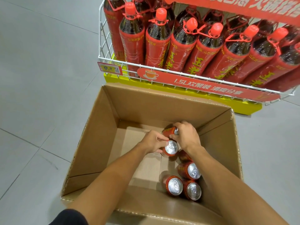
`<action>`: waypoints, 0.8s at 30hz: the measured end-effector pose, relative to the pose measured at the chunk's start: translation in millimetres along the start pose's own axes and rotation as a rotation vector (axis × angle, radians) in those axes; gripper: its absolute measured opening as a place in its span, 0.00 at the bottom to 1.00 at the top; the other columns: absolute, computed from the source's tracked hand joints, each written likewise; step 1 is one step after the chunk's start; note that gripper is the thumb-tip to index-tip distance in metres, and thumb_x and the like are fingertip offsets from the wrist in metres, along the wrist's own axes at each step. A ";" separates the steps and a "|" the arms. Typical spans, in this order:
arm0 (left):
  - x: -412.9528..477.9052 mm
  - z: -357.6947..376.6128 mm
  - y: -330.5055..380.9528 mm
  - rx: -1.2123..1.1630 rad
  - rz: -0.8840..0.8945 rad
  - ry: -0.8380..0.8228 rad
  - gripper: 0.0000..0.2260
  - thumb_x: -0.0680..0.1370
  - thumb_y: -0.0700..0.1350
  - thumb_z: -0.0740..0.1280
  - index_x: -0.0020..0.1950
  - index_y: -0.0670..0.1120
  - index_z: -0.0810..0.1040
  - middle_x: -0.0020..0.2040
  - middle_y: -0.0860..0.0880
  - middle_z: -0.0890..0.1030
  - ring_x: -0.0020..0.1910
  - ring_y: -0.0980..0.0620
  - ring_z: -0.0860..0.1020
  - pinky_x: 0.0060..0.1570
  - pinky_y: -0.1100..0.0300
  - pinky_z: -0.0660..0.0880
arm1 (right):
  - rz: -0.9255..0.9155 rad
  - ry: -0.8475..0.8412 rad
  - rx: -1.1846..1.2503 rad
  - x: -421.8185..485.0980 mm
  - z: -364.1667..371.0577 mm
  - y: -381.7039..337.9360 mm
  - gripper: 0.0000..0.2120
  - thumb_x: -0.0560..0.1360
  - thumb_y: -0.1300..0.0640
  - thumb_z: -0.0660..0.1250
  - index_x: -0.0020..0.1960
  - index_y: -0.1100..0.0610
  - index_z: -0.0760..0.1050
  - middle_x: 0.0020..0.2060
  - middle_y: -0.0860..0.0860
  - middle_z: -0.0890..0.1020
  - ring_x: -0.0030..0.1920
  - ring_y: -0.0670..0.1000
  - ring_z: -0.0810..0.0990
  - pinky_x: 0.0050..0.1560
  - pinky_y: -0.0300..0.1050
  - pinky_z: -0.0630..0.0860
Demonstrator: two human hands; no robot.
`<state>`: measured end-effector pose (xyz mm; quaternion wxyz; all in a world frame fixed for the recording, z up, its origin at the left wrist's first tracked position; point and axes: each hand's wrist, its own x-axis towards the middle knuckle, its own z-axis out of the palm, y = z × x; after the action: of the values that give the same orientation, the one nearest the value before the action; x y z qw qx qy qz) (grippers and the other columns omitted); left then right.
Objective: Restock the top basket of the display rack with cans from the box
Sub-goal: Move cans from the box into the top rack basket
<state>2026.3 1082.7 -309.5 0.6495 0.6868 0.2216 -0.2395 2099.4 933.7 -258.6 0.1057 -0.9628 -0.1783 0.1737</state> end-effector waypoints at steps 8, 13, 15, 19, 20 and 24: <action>-3.3 -24.4 -1.8 0.170 0.105 0.088 0.07 0.80 0.41 0.69 0.52 0.46 0.88 0.46 0.52 0.86 0.42 0.53 0.85 0.32 0.59 0.81 | -0.001 0.022 0.020 -1.7 3.2 1.5 0.23 0.73 0.49 0.78 0.65 0.54 0.81 0.53 0.54 0.80 0.58 0.59 0.78 0.55 0.51 0.78; -10.5 -42.1 4.9 0.286 0.156 0.162 0.07 0.80 0.40 0.70 0.50 0.45 0.88 0.47 0.53 0.86 0.43 0.55 0.85 0.31 0.62 0.81 | 0.001 0.018 0.034 -5.6 8.0 -11.2 0.21 0.72 0.49 0.78 0.63 0.53 0.81 0.52 0.52 0.79 0.59 0.58 0.78 0.53 0.52 0.79; -10.6 -54.8 7.3 0.368 0.178 0.177 0.06 0.80 0.41 0.70 0.52 0.45 0.88 0.48 0.51 0.86 0.42 0.55 0.84 0.31 0.61 0.81 | -0.017 0.011 0.035 -6.5 11.4 -18.6 0.21 0.72 0.49 0.78 0.62 0.53 0.81 0.53 0.52 0.79 0.59 0.58 0.78 0.53 0.51 0.78; -14.0 -84.1 12.5 0.521 0.251 0.206 0.06 0.79 0.42 0.72 0.52 0.46 0.88 0.45 0.52 0.86 0.39 0.55 0.85 0.34 0.60 0.82 | -0.046 -0.021 0.008 -5.4 17.1 -34.2 0.22 0.71 0.47 0.77 0.62 0.52 0.80 0.57 0.51 0.79 0.62 0.57 0.75 0.48 0.46 0.70; -15.9 -87.2 11.3 0.535 0.266 0.208 0.06 0.78 0.44 0.73 0.52 0.46 0.88 0.44 0.54 0.86 0.38 0.59 0.84 0.34 0.64 0.81 | -0.057 -0.018 0.006 -5.4 19.5 -36.3 0.22 0.71 0.47 0.77 0.63 0.53 0.79 0.58 0.51 0.79 0.63 0.56 0.75 0.49 0.47 0.72; -25.1 -76.8 0.3 0.572 0.293 0.101 0.23 0.64 0.54 0.82 0.56 0.52 0.84 0.48 0.58 0.84 0.46 0.62 0.81 0.47 0.63 0.78 | -0.076 0.031 0.056 -8.8 29.4 -35.1 0.26 0.74 0.49 0.74 0.69 0.55 0.74 0.62 0.54 0.78 0.64 0.58 0.74 0.60 0.53 0.76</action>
<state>2009.9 1159.5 -290.6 0.4460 0.8770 0.0760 -0.1619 2070.1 966.6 -273.6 0.1420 -0.9545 -0.2082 0.1596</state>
